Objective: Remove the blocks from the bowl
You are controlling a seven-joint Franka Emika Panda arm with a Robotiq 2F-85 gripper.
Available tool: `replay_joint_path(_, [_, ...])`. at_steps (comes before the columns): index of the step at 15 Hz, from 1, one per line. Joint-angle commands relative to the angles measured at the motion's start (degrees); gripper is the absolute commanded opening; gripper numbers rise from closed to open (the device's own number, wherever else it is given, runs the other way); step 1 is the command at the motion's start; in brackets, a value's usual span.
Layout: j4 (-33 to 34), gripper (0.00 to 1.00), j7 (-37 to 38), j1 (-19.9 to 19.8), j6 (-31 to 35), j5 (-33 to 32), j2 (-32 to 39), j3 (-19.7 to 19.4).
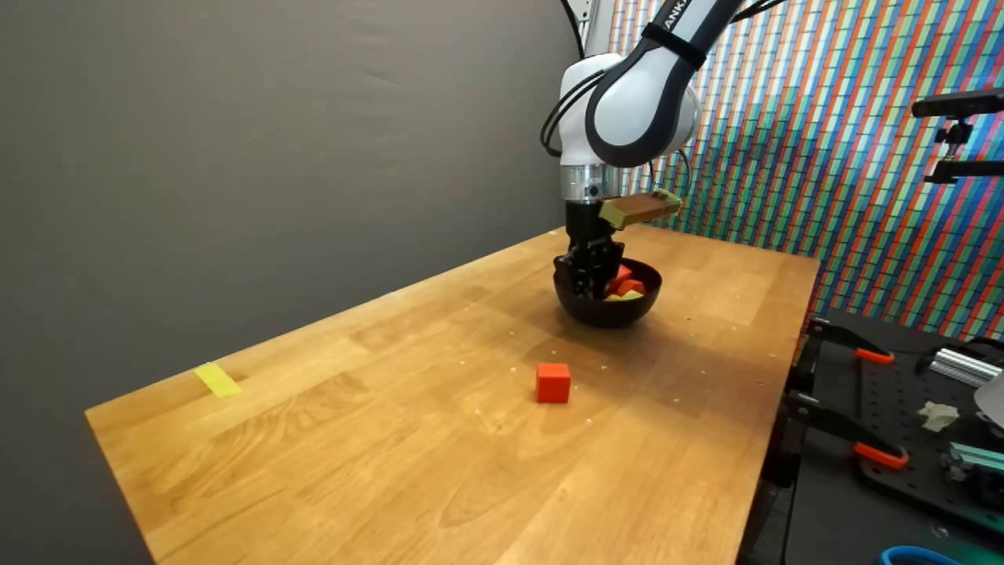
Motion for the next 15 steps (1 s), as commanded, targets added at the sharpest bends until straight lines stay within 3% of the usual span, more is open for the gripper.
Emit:
replay_joint_path(1, [0.2, 0.18, 0.6, 0.2, 0.2, 0.0, 0.5, 0.1])
replay_joint_path(7, [-1.8, 0.21, -1.7, -2.1, -2.3, 2.6, -3.4, 1.1])
replay_joint_path(12, [-7.9, 0.21, 0.3, -0.7, -5.7, -0.3, -15.6, 0.2])
replay_joint_path(15, [-9.6, 0.21, -0.7, -1.0, -6.9, 0.1, -21.7, 1.9])
